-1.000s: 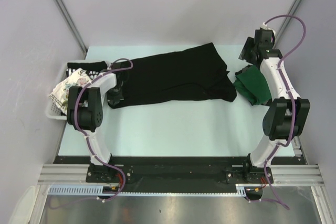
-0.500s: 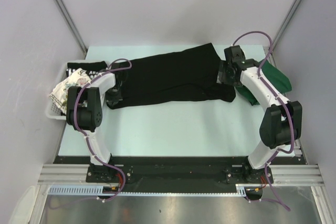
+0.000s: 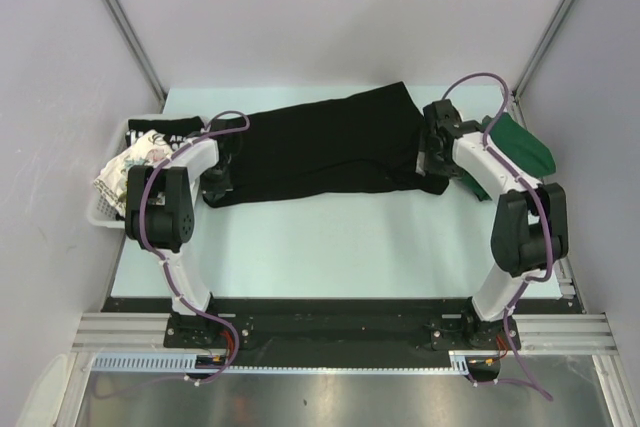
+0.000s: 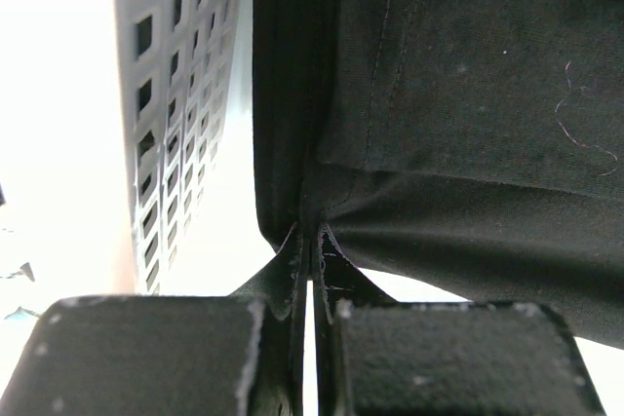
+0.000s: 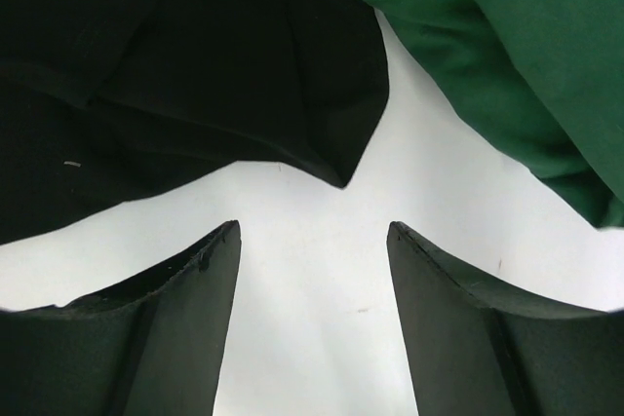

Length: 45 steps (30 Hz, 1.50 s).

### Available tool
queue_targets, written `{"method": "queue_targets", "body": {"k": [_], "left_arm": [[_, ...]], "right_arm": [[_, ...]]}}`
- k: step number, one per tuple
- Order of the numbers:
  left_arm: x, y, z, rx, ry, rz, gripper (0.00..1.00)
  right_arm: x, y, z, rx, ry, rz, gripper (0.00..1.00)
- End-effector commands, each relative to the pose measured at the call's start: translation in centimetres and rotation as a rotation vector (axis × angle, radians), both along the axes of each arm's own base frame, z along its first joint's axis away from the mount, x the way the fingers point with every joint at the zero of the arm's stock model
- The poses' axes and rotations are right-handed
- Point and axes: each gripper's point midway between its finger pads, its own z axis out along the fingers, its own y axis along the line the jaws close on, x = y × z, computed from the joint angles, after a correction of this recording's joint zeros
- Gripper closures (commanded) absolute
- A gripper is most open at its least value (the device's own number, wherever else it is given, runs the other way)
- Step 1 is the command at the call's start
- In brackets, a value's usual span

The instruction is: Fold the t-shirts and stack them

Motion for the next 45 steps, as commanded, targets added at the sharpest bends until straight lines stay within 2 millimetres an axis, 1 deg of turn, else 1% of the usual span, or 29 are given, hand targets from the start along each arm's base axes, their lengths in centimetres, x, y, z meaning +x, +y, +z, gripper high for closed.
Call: {"method": "queue_targets", "body": {"k": [1, 5, 7, 12, 16, 17, 19, 22, 25, 27, 28, 31, 34, 37, 42, 43, 44, 45], "left_arm": [[0.0, 1.7, 1.9, 0.029, -0.030, 0.026, 1.00], [-0.1, 1.6, 1.8, 0.023, -0.028, 0.025, 1.00], [-0.1, 1.5, 1.7, 0.018, -0.027, 0.026, 1.00], [0.1, 1.4, 1.7, 0.013, -0.030, 0.022, 1.00], [0.1, 1.3, 1.6, 0.007, -0.028, 0.020, 1.00], [0.2, 1.2, 1.5, 0.002, -0.029, 0.020, 1.00], [0.2, 1.1, 1.5, -0.001, -0.029, 0.017, 1.00], [0.3, 1.1, 1.3, -0.006, -0.024, 0.016, 1.00], [0.3, 1.0, 1.3, -0.006, -0.025, 0.015, 1.00], [0.3, 1.1, 1.3, -0.006, -0.025, 0.016, 1.00], [0.3, 1.1, 1.4, -0.006, -0.027, 0.016, 1.00], [0.3, 1.0, 1.3, -0.008, -0.025, 0.016, 1.00], [0.2, 1.1, 1.2, -0.006, -0.020, 0.015, 1.00], [0.2, 1.1, 1.3, -0.003, -0.023, 0.016, 1.00], [0.0, 1.3, 1.4, 0.005, -0.020, 0.016, 1.00], [0.0, 1.3, 1.3, 0.005, -0.017, 0.016, 1.00], [0.0, 1.3, 1.4, 0.007, -0.018, 0.015, 1.00], [-0.1, 1.3, 1.3, 0.007, -0.015, 0.015, 1.00]], "right_arm": [[1.6, 0.1, -1.5, -0.015, -0.015, 0.019, 0.34], [2.4, 0.5, -3.1, 0.006, -0.002, 0.037, 0.36], [2.6, 0.3, -4.1, 0.009, 0.015, 0.032, 0.37], [3.4, -0.3, -5.1, 0.019, 0.017, 0.028, 0.43], [3.8, -0.8, -5.1, 0.024, 0.008, 0.024, 0.48], [3.9, -0.8, -5.0, 0.025, 0.005, 0.027, 0.51], [4.1, -1.0, -4.9, 0.022, -0.004, 0.028, 0.54], [4.3, -0.9, -4.8, 0.028, -0.014, 0.036, 0.61], [4.4, -0.7, -5.0, 0.038, -0.009, 0.050, 0.73], [4.4, -0.6, -5.4, 0.046, -0.001, 0.057, 0.78], [4.4, -0.4, -5.6, 0.048, 0.003, 0.060, 0.83], [4.5, -0.4, -5.9, 0.052, 0.006, 0.069, 0.93], [5.0, -0.6, -5.6, 0.039, -0.011, 0.075, 1.00], [5.8, -1.6, -5.0, 0.009, -0.034, 0.059, 1.00], [7.7, -4.0, -3.7, -0.039, -0.066, 0.033, 1.00], [8.4, -4.2, -3.0, -0.042, -0.083, 0.027, 1.00], [8.6, -4.5, -3.3, -0.045, -0.078, 0.018, 1.00], [8.9, -4.8, -3.2, -0.047, -0.081, 0.013, 1.00]]}}
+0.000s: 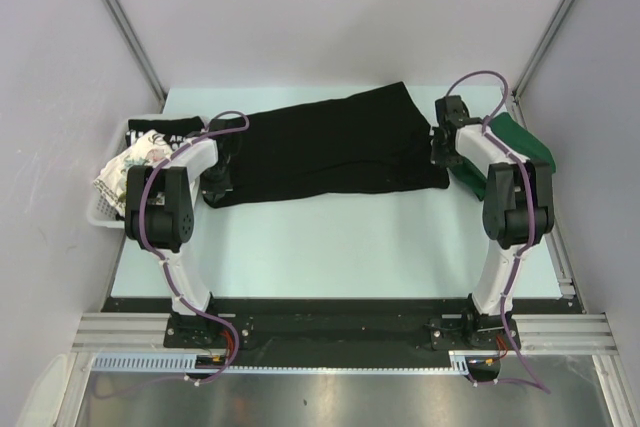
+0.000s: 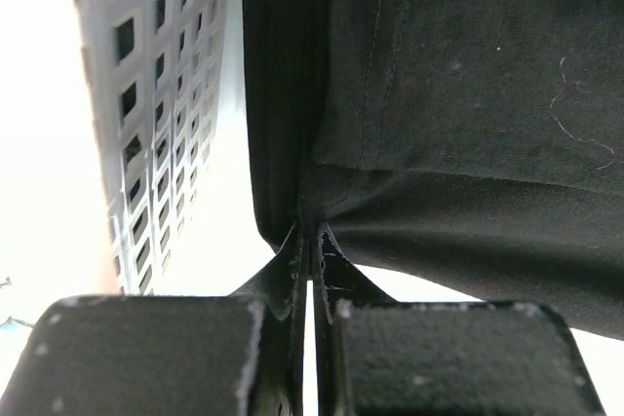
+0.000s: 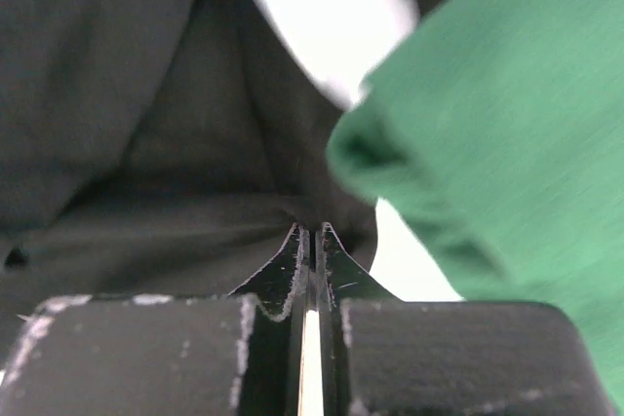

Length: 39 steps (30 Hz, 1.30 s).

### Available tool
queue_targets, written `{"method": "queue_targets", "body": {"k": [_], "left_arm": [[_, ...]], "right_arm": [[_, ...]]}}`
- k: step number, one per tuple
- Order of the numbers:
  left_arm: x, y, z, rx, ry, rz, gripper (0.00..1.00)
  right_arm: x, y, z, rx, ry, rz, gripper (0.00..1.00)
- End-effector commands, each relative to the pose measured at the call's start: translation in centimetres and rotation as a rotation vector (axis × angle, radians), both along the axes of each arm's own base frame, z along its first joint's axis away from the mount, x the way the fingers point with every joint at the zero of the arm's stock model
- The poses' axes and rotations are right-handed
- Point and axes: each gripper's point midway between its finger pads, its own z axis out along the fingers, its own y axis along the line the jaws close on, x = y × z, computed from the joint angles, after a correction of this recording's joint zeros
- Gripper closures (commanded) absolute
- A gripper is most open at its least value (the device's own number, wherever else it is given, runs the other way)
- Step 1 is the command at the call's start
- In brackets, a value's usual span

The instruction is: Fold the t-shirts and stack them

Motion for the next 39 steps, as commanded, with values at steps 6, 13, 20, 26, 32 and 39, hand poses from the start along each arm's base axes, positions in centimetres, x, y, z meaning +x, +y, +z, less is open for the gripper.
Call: {"method": "queue_targets", "body": {"k": [6, 13, 20, 26, 32, 39], "left_arm": [[-0.1, 1.5, 1.4, 0.031, -0.020, 0.028, 1.00], [-0.1, 1.5, 1.1, 0.033, -0.011, 0.029, 1.00], [0.0, 1.6, 1.0, 0.036, -0.001, 0.023, 1.00], [-0.1, 1.7, 0.8, 0.039, 0.008, 0.021, 1.00], [-0.2, 1.7, 0.7, 0.043, 0.014, 0.020, 1.00], [0.0, 1.7, 0.5, 0.042, 0.020, 0.017, 1.00]], "right_arm": [[5.2, -2.2, 2.7, -0.049, -0.100, -0.025, 1.00], [7.4, -1.1, 2.6, -0.039, -0.119, 0.025, 1.00], [9.2, -0.8, 2.3, -0.034, -0.136, 0.057, 1.00], [11.0, -0.4, 2.7, -0.016, -0.163, 0.067, 1.00], [12.6, 0.2, 3.3, 0.002, -0.188, 0.077, 1.00], [13.2, 0.7, 2.0, 0.020, -0.171, 0.090, 1.00]]}}
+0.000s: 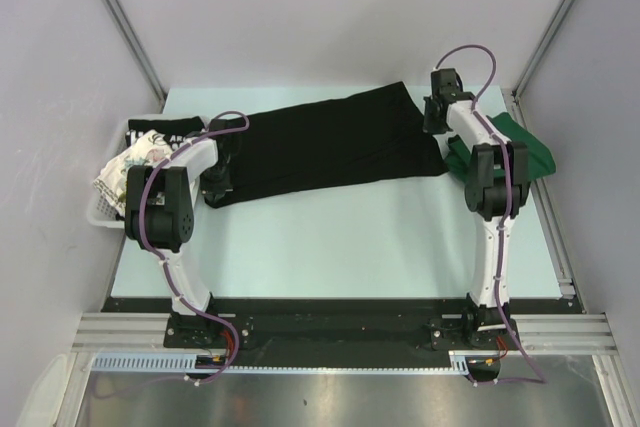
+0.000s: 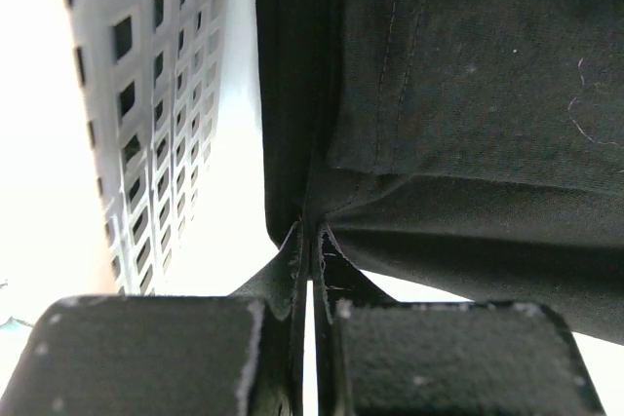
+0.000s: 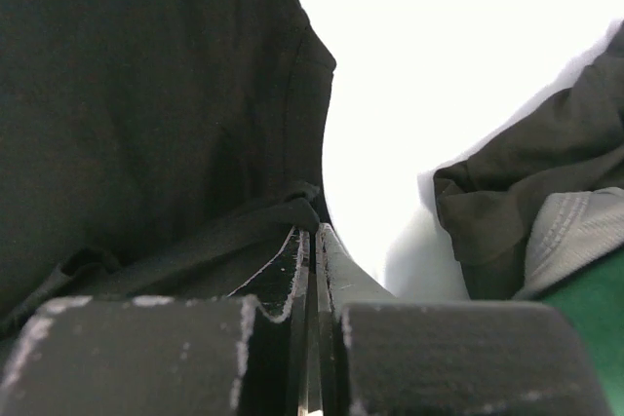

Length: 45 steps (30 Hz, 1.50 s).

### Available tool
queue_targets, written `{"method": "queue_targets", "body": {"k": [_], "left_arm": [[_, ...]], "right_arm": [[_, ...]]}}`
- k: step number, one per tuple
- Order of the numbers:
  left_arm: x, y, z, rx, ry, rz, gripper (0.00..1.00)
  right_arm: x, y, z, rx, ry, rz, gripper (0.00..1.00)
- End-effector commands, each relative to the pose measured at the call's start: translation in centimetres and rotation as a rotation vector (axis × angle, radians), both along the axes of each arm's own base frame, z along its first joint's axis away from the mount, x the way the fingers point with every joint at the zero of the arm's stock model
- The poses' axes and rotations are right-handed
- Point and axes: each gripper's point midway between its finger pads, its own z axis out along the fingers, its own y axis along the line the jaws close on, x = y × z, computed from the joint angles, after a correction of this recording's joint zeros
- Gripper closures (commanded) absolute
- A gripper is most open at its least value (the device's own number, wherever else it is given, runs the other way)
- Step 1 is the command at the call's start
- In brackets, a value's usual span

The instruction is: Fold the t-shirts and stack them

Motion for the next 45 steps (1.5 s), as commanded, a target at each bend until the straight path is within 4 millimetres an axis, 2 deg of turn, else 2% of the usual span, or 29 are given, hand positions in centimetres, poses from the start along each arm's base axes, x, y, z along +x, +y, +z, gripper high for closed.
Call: {"method": "queue_targets", "body": {"k": [1, 9, 10, 11, 13, 17, 18, 20, 21, 23, 26, 27, 28, 32, 35, 40, 41, 45], "left_arm": [[0.1, 1.6, 0.5, 0.039, 0.015, 0.023, 1.00], [0.0, 1.6, 0.2, 0.038, 0.024, 0.023, 1.00], [0.1, 1.6, 0.1, 0.036, 0.026, 0.022, 1.00], [0.0, 1.6, 0.0, 0.036, 0.029, 0.022, 1.00], [0.0, 1.6, 0.0, 0.036, 0.030, 0.022, 1.00], [0.1, 1.5, 0.0, 0.035, 0.029, 0.022, 1.00], [0.1, 1.5, 0.0, 0.033, 0.029, 0.022, 1.00], [0.1, 1.5, -0.1, 0.032, 0.030, 0.022, 1.00], [0.2, 1.4, -0.1, 0.029, 0.026, 0.021, 1.00], [0.1, 1.4, -0.1, 0.026, 0.029, 0.021, 1.00], [0.1, 1.3, -0.2, 0.021, 0.029, 0.021, 1.00], [0.1, 1.3, -0.1, 0.022, 0.027, 0.022, 1.00], [0.1, 1.3, -0.2, 0.019, 0.029, 0.021, 1.00], [0.2, 1.2, -0.1, 0.015, 0.023, 0.020, 1.00], [0.2, 1.1, 0.0, 0.010, 0.020, 0.020, 1.00], [0.3, 1.0, 0.0, 0.005, 0.017, 0.020, 1.00], [0.3, 1.0, 0.1, 0.005, 0.016, 0.020, 1.00], [0.3, 0.9, 0.1, -0.001, 0.012, 0.021, 1.00]], "right_arm": [[1.4, -0.2, 0.6, -0.007, -0.033, 0.010, 1.00], [1.2, -0.5, -1.4, -0.014, 0.008, 0.000, 1.00], [1.2, -0.6, -1.4, -0.018, 0.009, -0.004, 0.98], [1.2, -0.8, -1.6, -0.023, 0.012, -0.018, 0.89], [1.1, -1.3, -1.7, -0.043, 0.016, -0.034, 0.83], [0.8, -2.1, -0.3, -0.067, -0.002, -0.063, 0.78], [0.8, -2.3, 1.1, -0.068, -0.028, -0.070, 0.77], [0.5, -2.4, 2.2, -0.070, -0.045, -0.080, 0.75], [0.2, -2.6, 3.6, -0.070, -0.068, -0.085, 0.75], [-0.1, -2.6, 5.1, -0.062, -0.100, -0.095, 0.74], [-1.2, -2.1, 7.7, -0.032, -0.144, -0.096, 0.73], [-1.8, -1.7, 7.4, -0.019, -0.134, -0.085, 0.72], [-2.2, -1.5, 9.1, -0.008, -0.168, -0.085, 0.72], [-3.8, -0.6, 10.6, 0.006, -0.193, -0.072, 0.69], [-4.7, -0.1, 10.6, 0.041, -0.186, -0.076, 0.67], [-7.0, 2.1, 9.7, 0.070, -0.113, -0.044, 0.67], [-7.8, 2.2, 9.1, 0.058, -0.096, -0.038, 0.67], [-8.9, 1.8, 7.4, 0.021, -0.058, -0.050, 0.66]]}}
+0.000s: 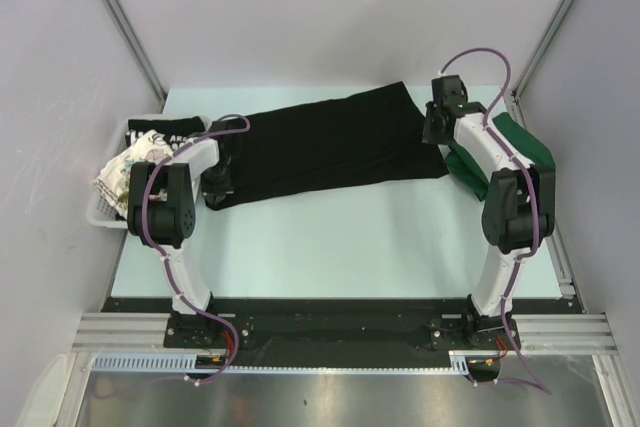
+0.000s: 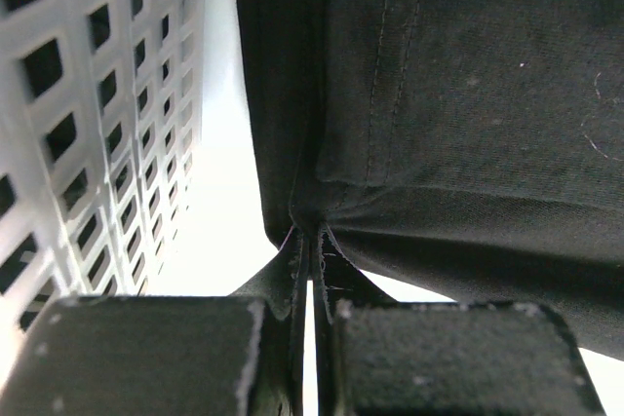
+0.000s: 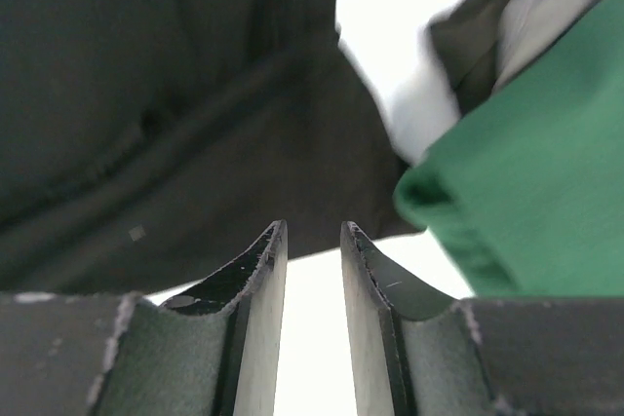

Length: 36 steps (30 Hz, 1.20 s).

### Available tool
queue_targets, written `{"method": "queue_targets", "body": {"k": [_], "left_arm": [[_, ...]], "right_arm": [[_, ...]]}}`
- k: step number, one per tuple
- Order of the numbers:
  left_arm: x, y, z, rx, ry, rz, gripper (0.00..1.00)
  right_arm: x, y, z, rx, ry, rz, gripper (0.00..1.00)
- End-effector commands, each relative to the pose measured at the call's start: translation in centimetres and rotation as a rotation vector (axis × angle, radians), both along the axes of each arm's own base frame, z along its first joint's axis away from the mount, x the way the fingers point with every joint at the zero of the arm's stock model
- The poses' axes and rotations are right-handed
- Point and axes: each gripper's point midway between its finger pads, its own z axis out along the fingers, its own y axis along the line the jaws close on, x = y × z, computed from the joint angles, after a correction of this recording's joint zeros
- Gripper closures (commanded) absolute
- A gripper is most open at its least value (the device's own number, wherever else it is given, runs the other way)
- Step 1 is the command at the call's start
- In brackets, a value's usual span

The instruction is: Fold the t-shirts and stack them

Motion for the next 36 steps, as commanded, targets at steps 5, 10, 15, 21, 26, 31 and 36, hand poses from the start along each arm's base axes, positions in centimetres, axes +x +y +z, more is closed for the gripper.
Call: {"method": "queue_targets", "body": {"k": [5, 10, 15, 21, 26, 31, 36], "left_arm": [[0.5, 0.9, 1.4, 0.004, -0.026, 0.019, 1.00], [0.4, 0.9, 1.5, 0.007, -0.032, 0.019, 1.00], [0.3, 0.9, 1.2, 0.007, -0.023, 0.020, 1.00], [0.4, 0.9, 1.3, 0.008, -0.026, 0.019, 1.00], [0.3, 0.9, 1.1, 0.005, -0.023, 0.017, 1.00], [0.5, 0.8, 1.1, 0.004, -0.021, 0.017, 1.00], [0.5, 0.8, 1.0, 0.004, -0.016, 0.016, 1.00]], "right_arm": [[-1.5, -0.9, -0.8, -0.013, 0.045, -0.038, 0.66], [-0.5, -1.1, -1.1, -0.028, 0.024, -0.035, 0.66], [2.7, -2.2, -0.6, -0.038, -0.001, -0.076, 0.58], [7.3, -3.0, -1.1, 0.007, -0.015, -0.110, 0.56], [9.7, -3.2, -2.1, 0.073, -0.024, -0.131, 0.53], [10.2, -3.0, -3.2, 0.140, -0.008, -0.141, 0.52], [10.2, -2.4, -4.6, 0.177, 0.015, -0.137, 0.52]]}}
